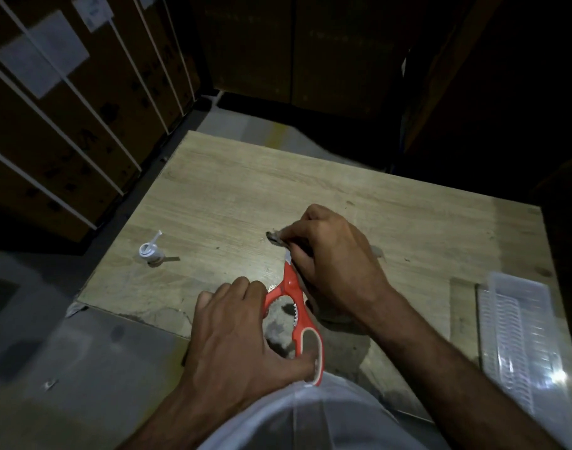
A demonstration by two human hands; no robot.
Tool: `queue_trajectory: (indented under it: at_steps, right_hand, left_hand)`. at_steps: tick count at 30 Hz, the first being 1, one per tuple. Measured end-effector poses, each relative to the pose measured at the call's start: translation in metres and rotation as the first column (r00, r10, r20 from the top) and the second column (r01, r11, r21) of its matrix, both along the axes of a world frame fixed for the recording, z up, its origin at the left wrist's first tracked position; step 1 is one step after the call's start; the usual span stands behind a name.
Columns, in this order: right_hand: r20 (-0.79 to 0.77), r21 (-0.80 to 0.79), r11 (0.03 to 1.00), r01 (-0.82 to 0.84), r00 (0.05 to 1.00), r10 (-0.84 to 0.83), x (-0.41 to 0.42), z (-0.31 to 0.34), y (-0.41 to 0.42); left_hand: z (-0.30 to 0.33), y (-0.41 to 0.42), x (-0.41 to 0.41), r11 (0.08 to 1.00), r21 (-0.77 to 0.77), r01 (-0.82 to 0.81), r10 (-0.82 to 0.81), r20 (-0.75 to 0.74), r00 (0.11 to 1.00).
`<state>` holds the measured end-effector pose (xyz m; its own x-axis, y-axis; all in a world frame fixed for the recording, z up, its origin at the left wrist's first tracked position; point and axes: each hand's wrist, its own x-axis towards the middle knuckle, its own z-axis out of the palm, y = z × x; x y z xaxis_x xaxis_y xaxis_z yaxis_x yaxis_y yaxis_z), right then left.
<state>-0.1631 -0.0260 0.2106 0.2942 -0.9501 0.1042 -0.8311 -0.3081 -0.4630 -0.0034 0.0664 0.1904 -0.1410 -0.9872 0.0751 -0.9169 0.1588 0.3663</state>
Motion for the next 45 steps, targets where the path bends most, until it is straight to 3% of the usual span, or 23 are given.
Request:
queue_trajectory:
  at_steps: [9, 14, 16, 20, 26, 35, 40, 45]
  right_hand:
    - [-0.032, -0.026, 0.982, 0.189, 0.981, -0.190, -0.007, -0.014, -0.037]
    - [0.344, -0.034, 0.966, 0.256, 0.911, -0.229, -0.035, 0.018, -0.029]
    - [0.385, -0.045, 0.980, 0.196, 0.908, -0.164, -0.043, 0.031, -0.003]
    - [0.200, 0.021, 1.000, 0.005, 0.980, -0.009, -0.030, 0.013, 0.048]
    - [0.236, 0.020, 1.000, 0.024, 0.971, -0.028, -0.018, -0.007, 0.046]
    - [-0.100, -0.044, 0.992, -0.120, 0.988, 0.116, -0.003, 0.002, 0.035]
    - [-0.166, -0.048, 0.986, -0.157, 0.975, 0.147, 0.000, 0.002, 0.022]
    - [-0.115, -0.045, 0.995, -0.093, 0.989, 0.088, -0.004, 0.010, 0.009]
  left_hand:
    - [-0.004, 0.004, 0.002, 1.000, 0.023, 0.002, -0.002, 0.006, 1.000]
    - [-0.006, 0.005, 0.008, 0.998, 0.067, -0.019, 0.017, 0.023, 1.000]
    - [-0.006, 0.005, 0.009, 0.997, 0.073, -0.033, 0.031, 0.028, 0.999]
    - [-0.002, 0.006, 0.006, 0.997, 0.062, -0.040, 0.041, -0.015, 0.999]
    - [0.001, 0.005, 0.001, 0.999, 0.024, -0.047, 0.047, -0.027, 0.999]
    - [-0.003, 0.010, 0.001, 0.999, 0.034, -0.038, 0.038, -0.008, 0.999]
    - [-0.004, 0.013, 0.001, 0.999, 0.024, -0.034, 0.034, 0.000, 0.999]
    - [-0.008, 0.014, 0.004, 0.999, 0.045, -0.018, 0.016, 0.036, 0.999]
